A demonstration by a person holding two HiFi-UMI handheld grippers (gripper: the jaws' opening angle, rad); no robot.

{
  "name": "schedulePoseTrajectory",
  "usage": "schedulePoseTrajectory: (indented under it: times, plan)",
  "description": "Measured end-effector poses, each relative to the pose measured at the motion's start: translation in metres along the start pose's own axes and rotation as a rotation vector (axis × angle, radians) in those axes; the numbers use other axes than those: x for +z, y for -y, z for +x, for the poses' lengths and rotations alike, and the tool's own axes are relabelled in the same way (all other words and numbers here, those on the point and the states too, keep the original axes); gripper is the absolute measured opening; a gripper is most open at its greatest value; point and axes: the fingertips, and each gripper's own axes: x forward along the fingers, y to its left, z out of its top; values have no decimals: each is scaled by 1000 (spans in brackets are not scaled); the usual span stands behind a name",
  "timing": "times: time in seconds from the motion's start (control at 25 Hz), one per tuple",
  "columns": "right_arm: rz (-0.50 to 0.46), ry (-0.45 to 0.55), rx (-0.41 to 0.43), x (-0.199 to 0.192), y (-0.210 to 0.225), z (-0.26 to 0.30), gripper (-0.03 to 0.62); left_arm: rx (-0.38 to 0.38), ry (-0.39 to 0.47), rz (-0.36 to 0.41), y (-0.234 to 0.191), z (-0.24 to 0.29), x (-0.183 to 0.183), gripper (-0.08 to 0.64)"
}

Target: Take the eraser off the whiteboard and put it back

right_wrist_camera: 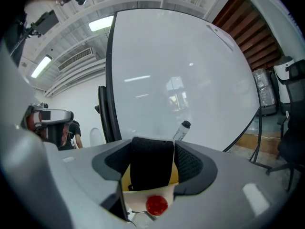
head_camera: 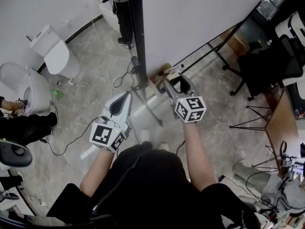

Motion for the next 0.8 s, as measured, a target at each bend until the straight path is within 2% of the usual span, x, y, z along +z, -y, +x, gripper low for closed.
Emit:
schedulePoseTrajectory:
  times: [0.8]
  plan:
    - [3,-22,-12,-2,7,3,308,-11,-14,8,-1,6,-1,5]
